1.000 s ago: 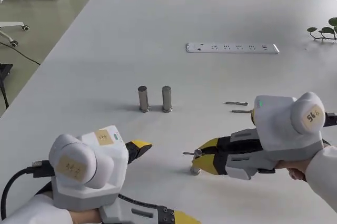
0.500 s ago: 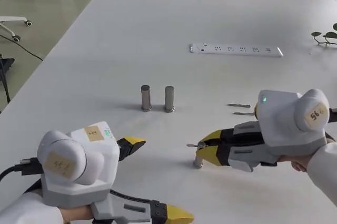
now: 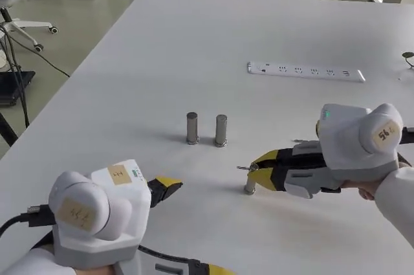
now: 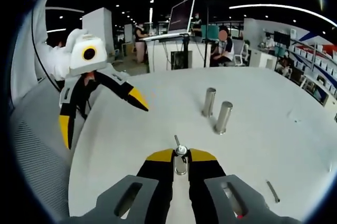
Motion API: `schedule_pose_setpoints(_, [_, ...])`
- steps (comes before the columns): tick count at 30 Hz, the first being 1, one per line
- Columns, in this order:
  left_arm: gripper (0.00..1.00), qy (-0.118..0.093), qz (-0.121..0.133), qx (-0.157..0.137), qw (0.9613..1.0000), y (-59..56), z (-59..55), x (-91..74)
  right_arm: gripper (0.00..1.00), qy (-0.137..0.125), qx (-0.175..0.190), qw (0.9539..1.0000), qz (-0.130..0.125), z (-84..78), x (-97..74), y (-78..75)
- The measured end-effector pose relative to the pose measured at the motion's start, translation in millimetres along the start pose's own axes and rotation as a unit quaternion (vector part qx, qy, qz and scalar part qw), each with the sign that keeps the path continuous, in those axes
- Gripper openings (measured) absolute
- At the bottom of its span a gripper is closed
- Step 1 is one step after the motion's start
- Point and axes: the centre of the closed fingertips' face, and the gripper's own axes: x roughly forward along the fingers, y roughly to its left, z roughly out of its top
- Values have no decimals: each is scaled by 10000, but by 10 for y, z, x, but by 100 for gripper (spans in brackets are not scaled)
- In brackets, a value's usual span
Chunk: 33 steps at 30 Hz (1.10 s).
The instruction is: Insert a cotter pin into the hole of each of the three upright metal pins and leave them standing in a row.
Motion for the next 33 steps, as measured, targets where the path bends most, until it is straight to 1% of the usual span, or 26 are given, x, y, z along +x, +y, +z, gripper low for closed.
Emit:
schedule_pose_setpoints(4, [97,-55,62,-45,10000,26,31,-17,4,31,-116,9999,-12,13,27,-42])
schedule_pose_setpoints(7, [97,-113,98,-119,9998,50,49,-22,4,30,-125,9999,63,30,40,-42])
schedule_pose_setpoints(10, [96,-93,120,-164,9997,69,39,-20,4,10,-201,9998,72,50,45,-39])
schedule_pose_setpoints(12, [95,-120,132,-183,9997,70,51,-23,4,-13,-227,9997,82,68,47,-38])
schedule_pose_setpoints(14, [95,-150,134,-196,9996,67,66,-29,4,-41,-184,9998,72,84,45,-43])
schedule_pose_setpoints(15, [95,-153,137,-198,9996,67,69,-31,4,-58,-44,9999,79,87,51,-46])
schedule_pose_setpoints(16, [95,-152,140,-206,9996,66,70,-34,5,-76,-3,9999,86,89,48,-43])
schedule_pose_setpoints(18, [95,-147,151,-204,9996,66,72,-40,6,-115,11,9999,89,95,43,-34])
schedule_pose_setpoints(22, [96,-160,171,-219,9995,71,83,-54,20,-210,29,9997,78,145,21,-3])
schedule_pose_setpoints(25, [96,-144,212,-211,9994,69,103,-81,22,-262,129,9995,79,171,-15,29])
schedule_pose_setpoints(27, [96,-155,239,-206,9994,65,127,-113,26,-309,139,9994,35,203,-72,49])
schedule_pose_setpoints(29, [97,-184,257,-212,9993,61,148,-143,35,-417,221,9989,-37,271,-161,68])
schedule_pose_setpoints(30, [97,-193,265,-213,9992,58,159,-159,39,-517,254,9983,-76,321,-228,84])
schedule_pose_setpoints(32, [98,-230,289,-226,9991,52,186,-195,49,-572,378,9976,-124,360,-323,108])
schedule_pose_setpoints(33, [98,-243,301,-243,9990,46,199,-213,52,-638,372,9971,-169,389,-398,127])
